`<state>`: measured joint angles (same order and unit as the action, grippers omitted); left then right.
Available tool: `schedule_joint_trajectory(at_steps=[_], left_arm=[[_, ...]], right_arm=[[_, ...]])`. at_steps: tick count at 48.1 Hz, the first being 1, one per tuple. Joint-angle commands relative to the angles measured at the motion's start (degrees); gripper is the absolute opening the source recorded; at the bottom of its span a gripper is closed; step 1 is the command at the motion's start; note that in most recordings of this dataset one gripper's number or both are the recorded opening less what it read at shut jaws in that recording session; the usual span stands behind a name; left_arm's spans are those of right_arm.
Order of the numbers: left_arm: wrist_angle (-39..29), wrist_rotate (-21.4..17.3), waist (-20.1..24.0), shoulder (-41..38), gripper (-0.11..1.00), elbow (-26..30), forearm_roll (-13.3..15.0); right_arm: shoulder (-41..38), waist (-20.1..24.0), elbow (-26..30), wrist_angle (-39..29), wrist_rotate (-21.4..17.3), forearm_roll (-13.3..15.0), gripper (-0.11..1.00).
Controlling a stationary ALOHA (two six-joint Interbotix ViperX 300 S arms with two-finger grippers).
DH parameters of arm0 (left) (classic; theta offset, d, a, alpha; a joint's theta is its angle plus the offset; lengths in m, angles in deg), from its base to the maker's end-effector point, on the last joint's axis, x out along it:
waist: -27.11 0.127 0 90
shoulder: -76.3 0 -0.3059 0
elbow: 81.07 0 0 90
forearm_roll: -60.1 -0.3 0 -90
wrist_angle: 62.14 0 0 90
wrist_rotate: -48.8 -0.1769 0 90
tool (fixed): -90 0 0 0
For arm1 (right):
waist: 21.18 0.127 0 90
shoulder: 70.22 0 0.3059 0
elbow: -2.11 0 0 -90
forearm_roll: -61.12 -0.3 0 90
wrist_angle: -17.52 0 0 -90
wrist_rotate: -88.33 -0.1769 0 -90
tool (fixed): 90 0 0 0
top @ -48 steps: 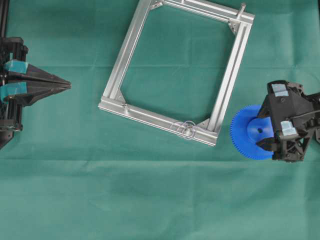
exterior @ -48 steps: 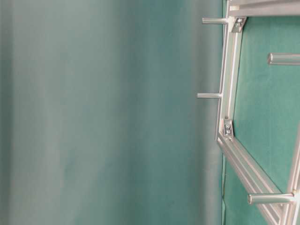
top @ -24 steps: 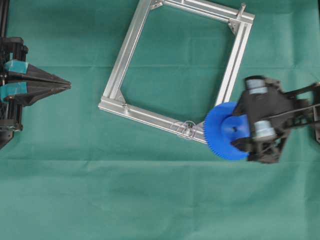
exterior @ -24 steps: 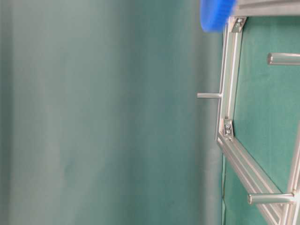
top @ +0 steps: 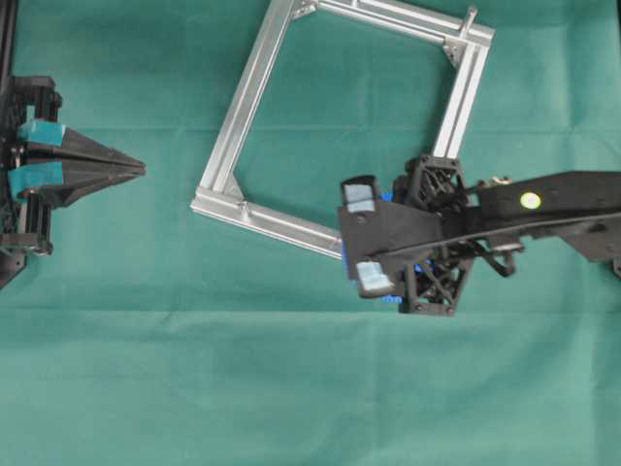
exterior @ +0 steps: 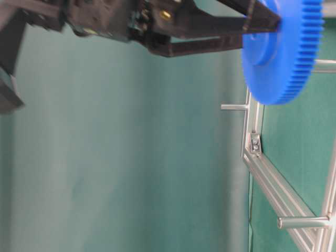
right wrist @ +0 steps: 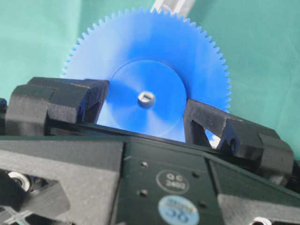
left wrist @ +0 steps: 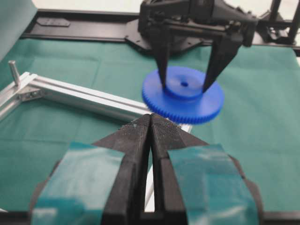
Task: Find the location of the shaft and insert the gear.
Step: 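Lift the blue gear and carry it left over the frame's lower corner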
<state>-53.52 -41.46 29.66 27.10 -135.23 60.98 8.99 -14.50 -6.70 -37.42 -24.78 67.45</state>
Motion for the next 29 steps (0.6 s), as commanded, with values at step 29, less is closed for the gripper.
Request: schedule_joint_trajectory(at_steps=[29], left_arm=[[0.88,0.00,0.09,-0.35,0.02,0.88,0.18]], right_arm=[[-4.75,2.29,4.04,5.10,-0.09,-1.67,0.69]])
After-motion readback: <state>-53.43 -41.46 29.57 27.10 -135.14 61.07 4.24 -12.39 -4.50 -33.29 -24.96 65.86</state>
